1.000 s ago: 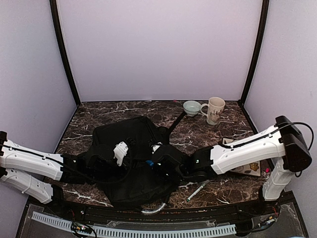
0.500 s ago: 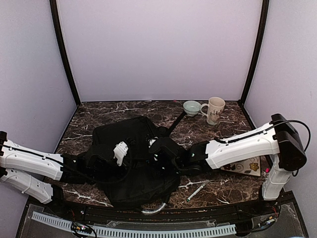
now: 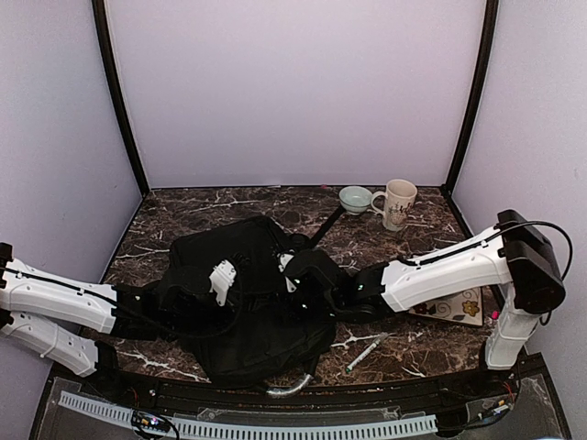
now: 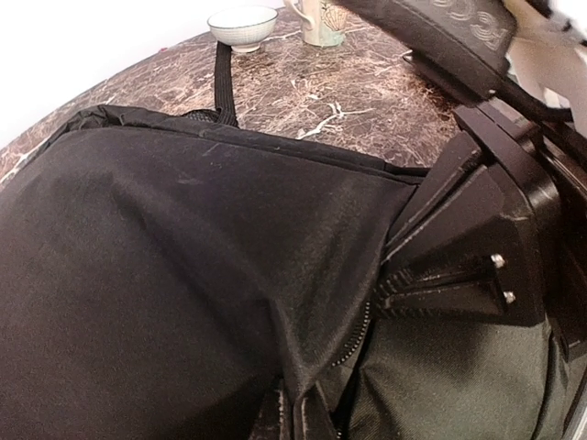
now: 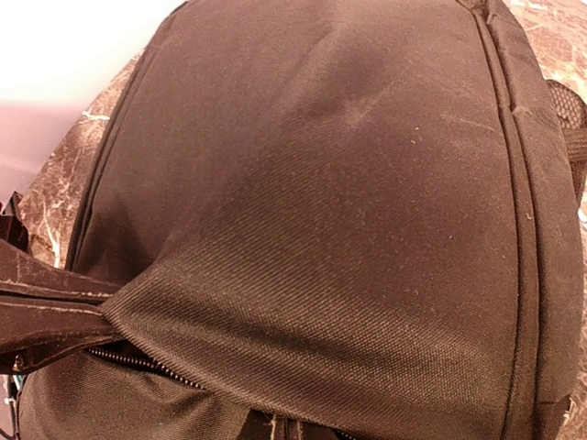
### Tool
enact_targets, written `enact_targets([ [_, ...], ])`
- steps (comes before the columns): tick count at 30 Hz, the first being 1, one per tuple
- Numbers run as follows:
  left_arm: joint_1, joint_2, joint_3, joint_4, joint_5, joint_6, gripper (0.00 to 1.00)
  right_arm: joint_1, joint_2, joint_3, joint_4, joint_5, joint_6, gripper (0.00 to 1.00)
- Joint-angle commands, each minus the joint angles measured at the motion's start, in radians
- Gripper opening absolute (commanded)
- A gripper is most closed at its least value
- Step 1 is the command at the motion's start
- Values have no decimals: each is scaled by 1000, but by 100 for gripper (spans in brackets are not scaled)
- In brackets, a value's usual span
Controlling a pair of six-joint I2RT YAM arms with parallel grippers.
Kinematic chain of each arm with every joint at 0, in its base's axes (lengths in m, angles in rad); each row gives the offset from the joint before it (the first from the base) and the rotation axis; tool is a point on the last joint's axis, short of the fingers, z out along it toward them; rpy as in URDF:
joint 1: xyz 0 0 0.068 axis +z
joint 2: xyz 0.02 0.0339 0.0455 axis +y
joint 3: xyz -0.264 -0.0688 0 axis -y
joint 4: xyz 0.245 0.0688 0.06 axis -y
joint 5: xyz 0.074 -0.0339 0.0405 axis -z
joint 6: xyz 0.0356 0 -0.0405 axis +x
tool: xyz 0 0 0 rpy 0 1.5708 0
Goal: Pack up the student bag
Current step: Adjust the pen in the second largest pocket of the bag, then pick up the pen from the center of the board.
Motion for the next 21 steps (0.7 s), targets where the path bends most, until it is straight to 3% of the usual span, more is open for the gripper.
enact_targets([
  [1,-25,6,35,71,34,-79,0,-18,-67,-58,90,-5,15,6],
  [10,-26,0,67,20,-32,-163,0,15,-280,-138,-158,118,152,25],
  [13,-26,-15,59,18,-37,-166,0,40,-318,-137,-308,185,249,38],
  [19,-26,-28,52,18,-15,-160,0,125,-282,-94,-638,211,498,46],
  [21,-26,-29,49,20,-15,-160,0,167,-255,-64,-760,237,601,55],
])
